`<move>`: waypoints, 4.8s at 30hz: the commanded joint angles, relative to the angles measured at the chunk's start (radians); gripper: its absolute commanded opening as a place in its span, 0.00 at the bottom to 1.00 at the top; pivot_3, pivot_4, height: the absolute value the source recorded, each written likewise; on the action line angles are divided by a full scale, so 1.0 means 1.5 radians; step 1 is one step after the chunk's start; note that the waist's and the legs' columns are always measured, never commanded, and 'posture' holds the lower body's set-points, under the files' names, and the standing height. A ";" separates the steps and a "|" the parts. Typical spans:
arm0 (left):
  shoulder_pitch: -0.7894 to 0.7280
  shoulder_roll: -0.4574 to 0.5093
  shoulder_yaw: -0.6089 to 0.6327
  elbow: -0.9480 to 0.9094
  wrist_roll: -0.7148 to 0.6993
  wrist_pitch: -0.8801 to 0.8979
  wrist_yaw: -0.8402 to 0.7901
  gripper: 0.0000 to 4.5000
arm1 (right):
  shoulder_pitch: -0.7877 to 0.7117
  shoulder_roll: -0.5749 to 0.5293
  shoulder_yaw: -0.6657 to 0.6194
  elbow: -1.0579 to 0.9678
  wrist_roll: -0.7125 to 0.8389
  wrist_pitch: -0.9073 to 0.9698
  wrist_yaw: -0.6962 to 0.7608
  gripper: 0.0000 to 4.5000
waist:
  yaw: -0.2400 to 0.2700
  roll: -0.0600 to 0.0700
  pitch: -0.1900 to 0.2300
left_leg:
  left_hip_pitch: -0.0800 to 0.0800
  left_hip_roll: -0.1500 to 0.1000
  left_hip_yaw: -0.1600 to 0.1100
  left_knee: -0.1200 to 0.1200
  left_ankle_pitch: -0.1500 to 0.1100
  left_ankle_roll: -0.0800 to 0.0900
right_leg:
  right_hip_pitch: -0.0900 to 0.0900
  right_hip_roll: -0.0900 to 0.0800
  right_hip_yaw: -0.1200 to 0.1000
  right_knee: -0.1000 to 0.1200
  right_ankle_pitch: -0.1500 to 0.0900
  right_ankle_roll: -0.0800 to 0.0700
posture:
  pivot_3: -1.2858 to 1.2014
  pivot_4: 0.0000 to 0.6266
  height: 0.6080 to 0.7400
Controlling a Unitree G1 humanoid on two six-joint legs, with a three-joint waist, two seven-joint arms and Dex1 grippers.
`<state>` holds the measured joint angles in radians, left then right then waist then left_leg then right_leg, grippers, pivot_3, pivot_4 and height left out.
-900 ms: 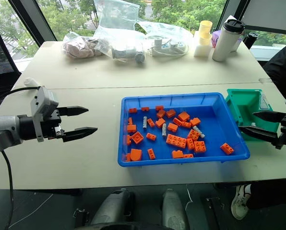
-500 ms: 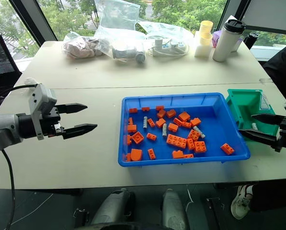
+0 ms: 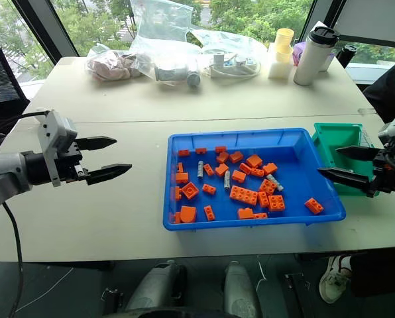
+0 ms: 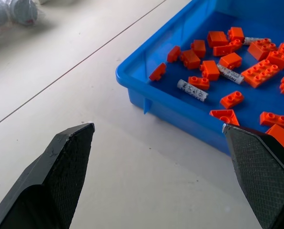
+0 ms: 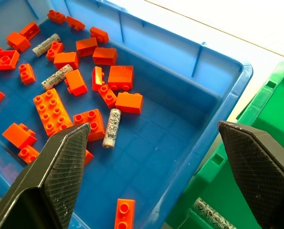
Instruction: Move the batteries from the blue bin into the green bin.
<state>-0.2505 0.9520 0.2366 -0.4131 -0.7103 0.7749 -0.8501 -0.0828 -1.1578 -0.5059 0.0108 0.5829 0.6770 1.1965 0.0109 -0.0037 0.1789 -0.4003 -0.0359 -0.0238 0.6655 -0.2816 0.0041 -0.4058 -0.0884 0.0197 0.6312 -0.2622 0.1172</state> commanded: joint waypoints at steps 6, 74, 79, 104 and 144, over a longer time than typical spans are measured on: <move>-0.095 0.103 -0.080 0.040 0.030 -0.037 -0.181 1.00 | -0.218 0.064 0.190 -0.162 0.064 0.098 -0.056 0.98 | -0.013 0.000 0.000 | 0.000 0.000 0.000 0.000 0.000 0.000 | -0.001 0.000 0.000 0.001 0.000 0.000 | 0.52 0.24 1.00; -0.312 -0.264 -0.237 0.160 0.113 -0.164 -0.110 1.00 | -0.320 0.201 0.018 -0.010 -0.272 0.105 -0.355 0.49 | -0.011 -0.001 0.000 | -0.006 -0.001 0.002 0.001 0.003 -0.004 | -0.013 0.001 0.001 0.012 0.000 0.000 | 0.52 0.24 1.00; -0.340 -0.312 -0.258 0.208 0.130 -0.198 -0.132 1.00 | -0.247 0.204 -0.018 -0.057 -0.252 0.148 -0.393 0.49 | -0.022 0.000 0.000 | -0.005 0.000 0.003 0.001 0.003 -0.004 | -0.013 0.002 0.002 0.012 0.000 0.000 | 0.52 0.24 1.00; -0.259 -0.170 -0.226 0.122 0.151 -0.151 -0.199 1.00 | -0.224 0.177 0.168 -0.230 -0.044 0.158 -0.203 0.98 | -0.022 0.000 0.000 | -0.005 0.002 0.002 0.001 0.003 -0.004 | -0.013 0.005 0.003 0.012 0.000 0.000 | 0.52 0.24 1.00; -0.166 -0.074 -0.165 -0.041 0.096 -0.053 -0.101 1.00 | -0.396 0.309 0.572 0.104 -0.336 -0.223 0.060 0.98 | -0.016 -0.001 0.000 | -0.005 0.001 0.001 0.003 0.003 -0.004 | -0.012 0.003 0.002 0.012 0.000 0.000 | 0.52 0.24 1.00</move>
<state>-0.4850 0.8409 -0.0206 -0.4711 -0.5637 0.7124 -1.0002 -0.6830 -0.6925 0.3437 0.1789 0.0938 0.3391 1.2881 -0.0131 -0.0052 0.1789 -0.4084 -0.0351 -0.0220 0.6693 -0.2777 -0.0016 -0.4241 -0.0831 0.0227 0.6494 -0.2619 0.1177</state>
